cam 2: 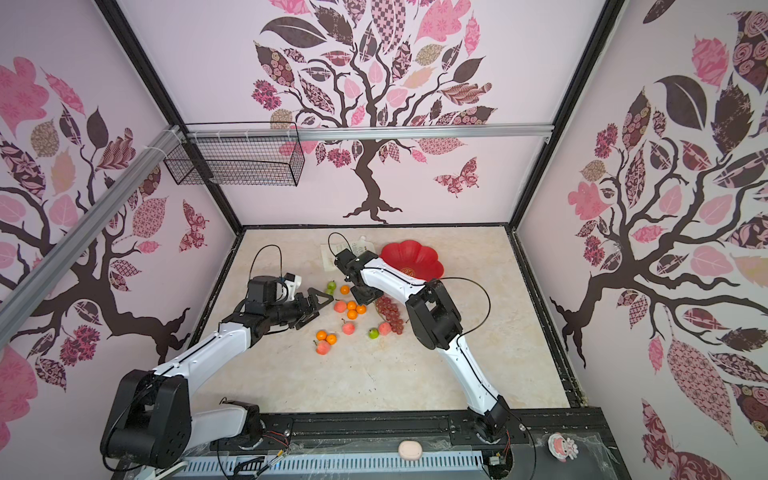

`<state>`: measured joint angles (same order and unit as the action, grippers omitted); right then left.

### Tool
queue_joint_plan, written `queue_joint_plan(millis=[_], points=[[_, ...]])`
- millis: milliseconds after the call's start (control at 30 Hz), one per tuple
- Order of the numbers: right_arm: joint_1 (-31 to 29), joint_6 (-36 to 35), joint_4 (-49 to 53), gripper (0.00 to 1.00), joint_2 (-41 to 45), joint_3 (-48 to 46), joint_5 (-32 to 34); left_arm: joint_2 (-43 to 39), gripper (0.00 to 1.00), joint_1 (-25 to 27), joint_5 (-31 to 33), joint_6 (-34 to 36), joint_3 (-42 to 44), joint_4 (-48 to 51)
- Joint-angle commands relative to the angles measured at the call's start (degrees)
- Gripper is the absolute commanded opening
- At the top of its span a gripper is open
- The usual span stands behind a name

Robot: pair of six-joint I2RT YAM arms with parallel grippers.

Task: Place and organize the fake fruits in the fruit bowl
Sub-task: 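Lower the right gripper onto the purple grape bunch and close it, then lift the grape bunch off the table with the right gripper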

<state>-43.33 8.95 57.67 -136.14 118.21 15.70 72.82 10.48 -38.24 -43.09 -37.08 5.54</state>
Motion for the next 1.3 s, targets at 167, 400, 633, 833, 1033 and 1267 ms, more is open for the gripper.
queue_joint_plan(millis=[167, 400, 633, 833, 1033, 1267], points=[[0.07, -0.17, 2.05, 0.15, -2.92, 2.96, 0.29, -0.09, 0.98, -0.24, -0.52, 1.32, -1.85, -1.11], [0.06, 0.1, 1.61, 0.05, -1.06, 2.04, 1.26, -1.08, 0.98, -0.23, 0.24, 2.39, -2.3, 0.51], [0.02, 0.44, 0.84, 0.01, 3.77, 0.23, 2.23, -2.83, 0.98, 0.15, 2.1, 3.81, -4.09, 2.83], [0.5, 0.99, -0.33, 0.0, 10.25, -3.28, 4.51, -1.89, 0.98, 3.72, 6.1, 7.48, -9.89, 7.28], [2.49, 1.46, -2.4, 0.0, 15.45, -8.72, 3.78, -1.15, 0.98, 8.53, 10.73, 9.55, -12.75, 8.87], [4.89, 3.1, -5.44, 0.0, 23.28, -15.22, 1.6, -1.52, 0.98, 9.34, 10.18, 11.23, -14.14, 9.04]])
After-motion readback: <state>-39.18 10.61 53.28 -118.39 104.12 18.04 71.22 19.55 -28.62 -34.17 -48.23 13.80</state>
